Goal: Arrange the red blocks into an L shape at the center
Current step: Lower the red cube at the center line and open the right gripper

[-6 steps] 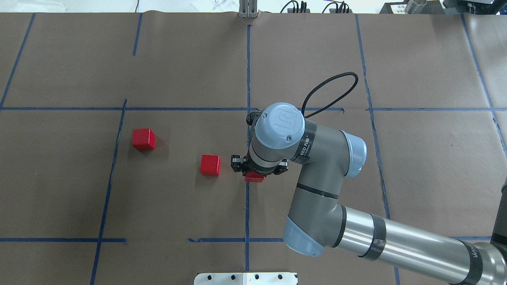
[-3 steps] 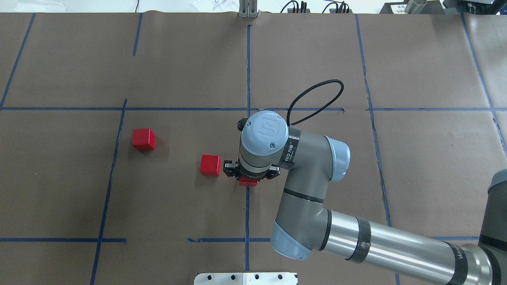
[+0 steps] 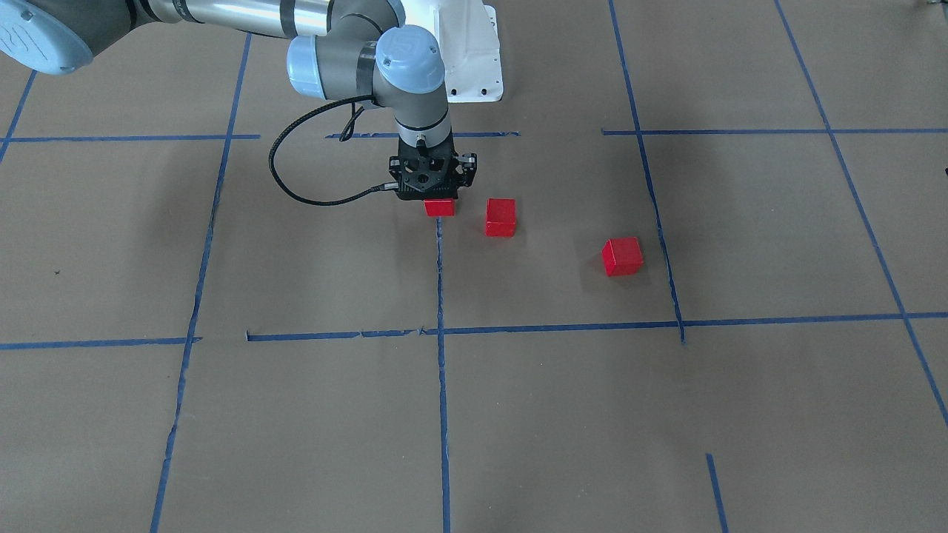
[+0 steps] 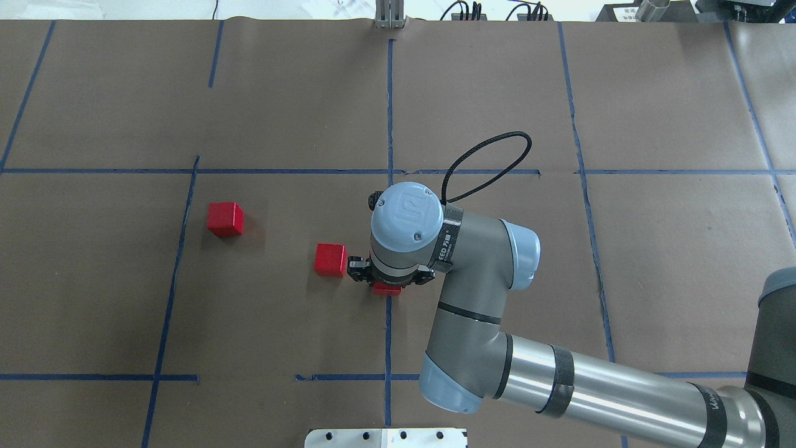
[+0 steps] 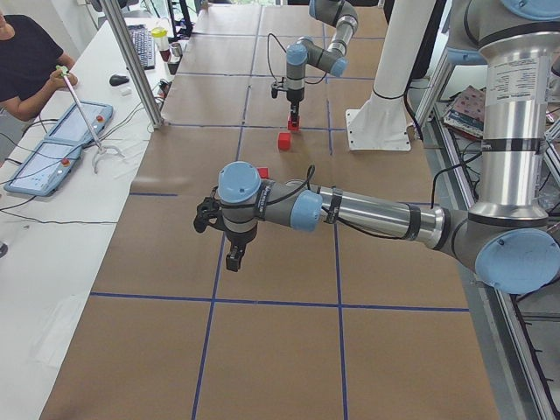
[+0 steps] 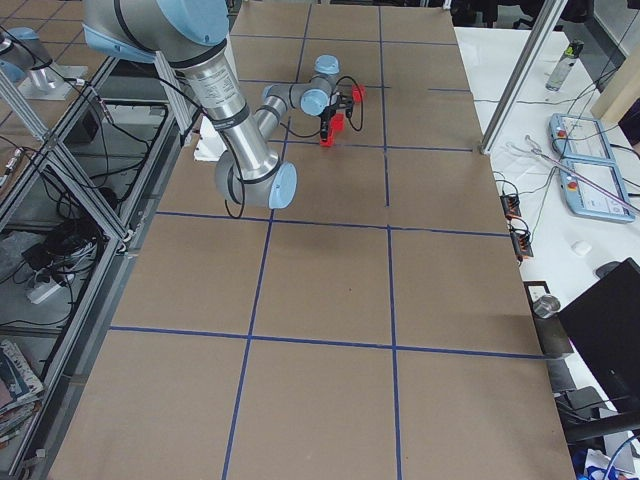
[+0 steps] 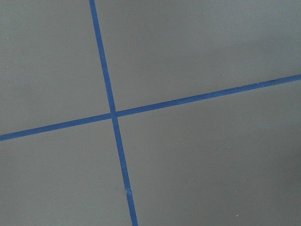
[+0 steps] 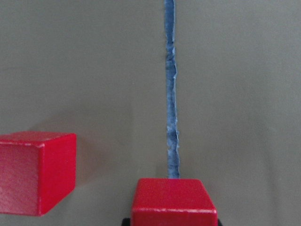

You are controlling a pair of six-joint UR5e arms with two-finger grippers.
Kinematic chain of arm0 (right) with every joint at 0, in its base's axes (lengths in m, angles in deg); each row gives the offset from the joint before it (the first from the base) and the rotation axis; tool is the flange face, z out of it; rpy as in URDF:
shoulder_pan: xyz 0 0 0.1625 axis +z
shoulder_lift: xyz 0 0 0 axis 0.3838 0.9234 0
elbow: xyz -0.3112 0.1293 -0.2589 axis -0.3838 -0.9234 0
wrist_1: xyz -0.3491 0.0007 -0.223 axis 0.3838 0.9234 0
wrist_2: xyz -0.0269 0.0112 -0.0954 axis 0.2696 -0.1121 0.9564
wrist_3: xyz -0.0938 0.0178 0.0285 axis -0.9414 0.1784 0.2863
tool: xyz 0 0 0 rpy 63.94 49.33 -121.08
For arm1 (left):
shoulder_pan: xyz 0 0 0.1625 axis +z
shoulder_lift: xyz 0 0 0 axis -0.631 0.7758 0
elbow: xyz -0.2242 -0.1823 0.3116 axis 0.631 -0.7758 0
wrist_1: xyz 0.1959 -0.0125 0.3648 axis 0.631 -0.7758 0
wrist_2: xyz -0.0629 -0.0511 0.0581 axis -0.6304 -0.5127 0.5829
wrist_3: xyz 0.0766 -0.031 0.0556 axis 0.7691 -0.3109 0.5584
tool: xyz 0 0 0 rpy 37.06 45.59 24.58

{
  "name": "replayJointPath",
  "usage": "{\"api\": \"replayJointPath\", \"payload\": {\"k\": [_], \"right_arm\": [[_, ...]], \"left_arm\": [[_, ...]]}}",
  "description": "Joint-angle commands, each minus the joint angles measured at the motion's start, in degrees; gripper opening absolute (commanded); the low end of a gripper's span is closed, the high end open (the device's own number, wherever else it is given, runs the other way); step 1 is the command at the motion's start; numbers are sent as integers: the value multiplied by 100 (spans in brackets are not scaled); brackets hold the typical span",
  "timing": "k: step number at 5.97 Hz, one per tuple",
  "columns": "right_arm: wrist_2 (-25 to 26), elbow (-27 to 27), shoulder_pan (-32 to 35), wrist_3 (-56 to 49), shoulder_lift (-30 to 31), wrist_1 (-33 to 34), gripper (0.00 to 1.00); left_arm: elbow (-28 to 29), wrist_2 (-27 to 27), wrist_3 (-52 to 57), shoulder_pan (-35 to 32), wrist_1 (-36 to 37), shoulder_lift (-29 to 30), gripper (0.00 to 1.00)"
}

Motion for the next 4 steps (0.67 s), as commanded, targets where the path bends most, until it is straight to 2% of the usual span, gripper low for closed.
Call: {"api": "replayJointPath", "payload": {"k": [1, 3, 4], "right_arm": [[13, -63, -4, 9, -11, 12, 99], [75, -29, -13, -26, -46, 3, 100], [83, 155, 22, -52, -63, 21, 100]], "left_arm": [[6, 0, 0, 0, -4, -9, 100], [-3, -9, 0, 0, 5, -9, 100], [-3, -9, 26, 0, -4, -9, 100]]}}
